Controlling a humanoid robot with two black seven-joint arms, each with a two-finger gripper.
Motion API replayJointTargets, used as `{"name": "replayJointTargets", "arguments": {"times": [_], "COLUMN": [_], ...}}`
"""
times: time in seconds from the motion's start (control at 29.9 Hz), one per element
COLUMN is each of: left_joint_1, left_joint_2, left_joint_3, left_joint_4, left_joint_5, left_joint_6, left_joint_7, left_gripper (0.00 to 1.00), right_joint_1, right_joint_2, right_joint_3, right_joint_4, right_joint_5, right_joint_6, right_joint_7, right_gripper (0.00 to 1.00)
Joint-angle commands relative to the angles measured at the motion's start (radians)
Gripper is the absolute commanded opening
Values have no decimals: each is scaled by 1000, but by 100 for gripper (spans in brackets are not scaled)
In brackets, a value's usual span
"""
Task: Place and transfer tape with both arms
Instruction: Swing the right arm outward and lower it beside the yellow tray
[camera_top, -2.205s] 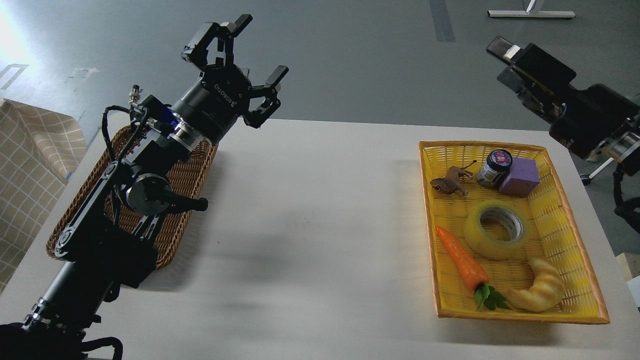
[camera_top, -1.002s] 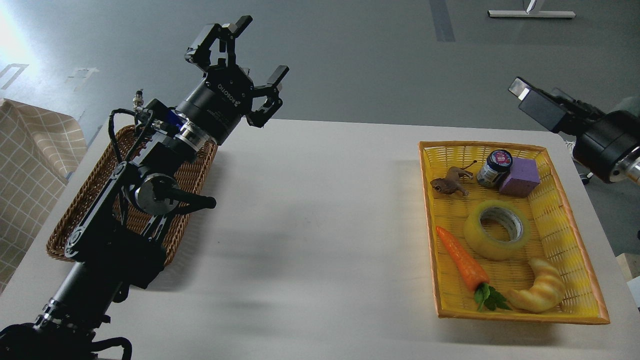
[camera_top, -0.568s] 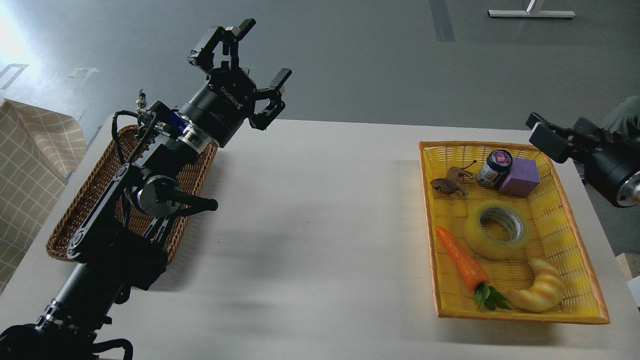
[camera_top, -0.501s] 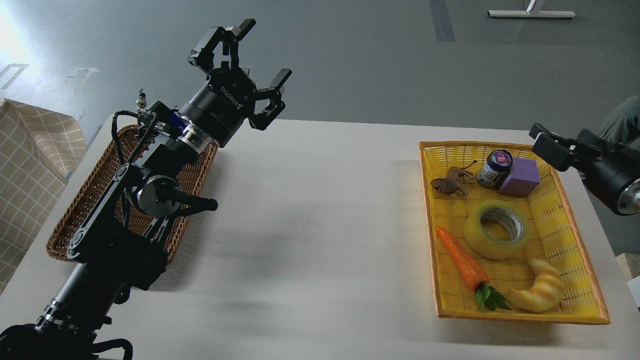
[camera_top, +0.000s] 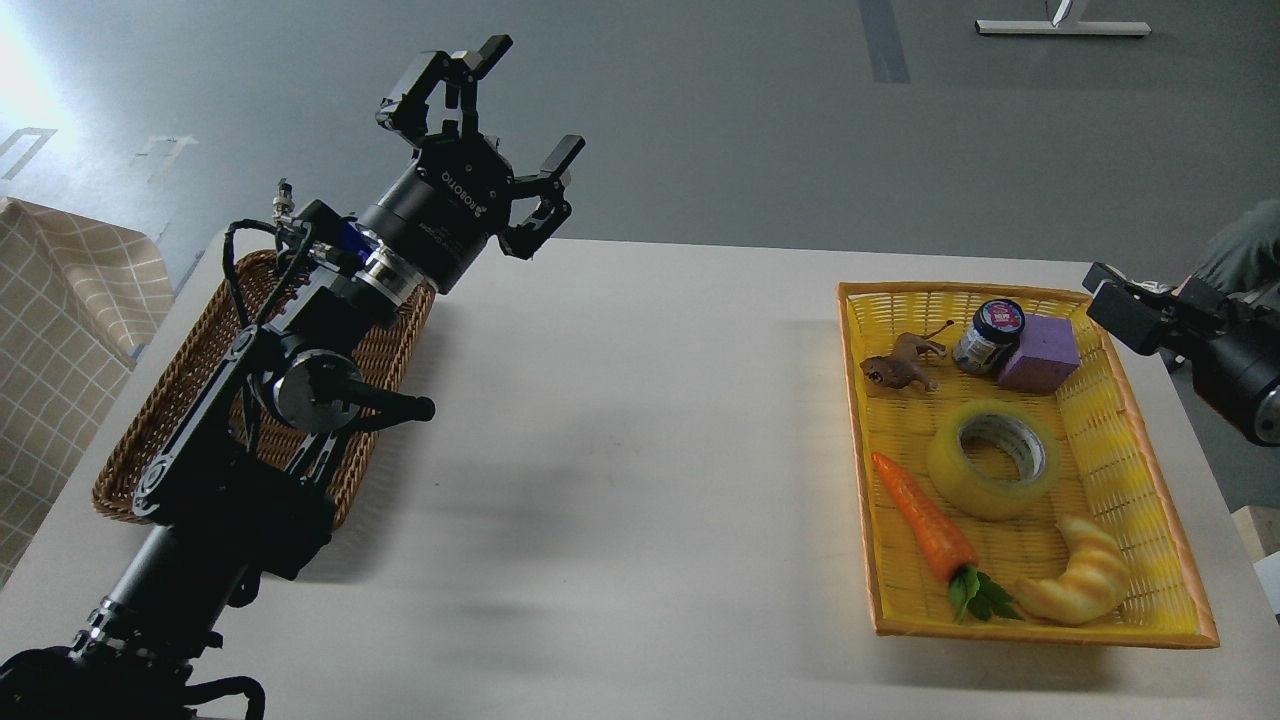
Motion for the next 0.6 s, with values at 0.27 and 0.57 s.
{"name": "replayJointTargets", "arguments": {"times": [0.27,0.57], "left_joint_1": [-1,10], "left_joint_2": [-6,-35], "left_joint_3": [-1,-3], "left_joint_4": [0,0], "left_joint_5": [1,2], "left_joint_6": [1,1], "left_joint_7": [7,7], "left_gripper": [98,98], "right_joint_1": [-27,-61], "right_joint_2": [28,69], "right_joint_3": [-16,-24], "right_joint_4": [-123,-123], "right_joint_5": [-6,-6], "right_joint_6": [0,0], "right_joint_7": [-28,-29], "right_gripper": [98,93]}}
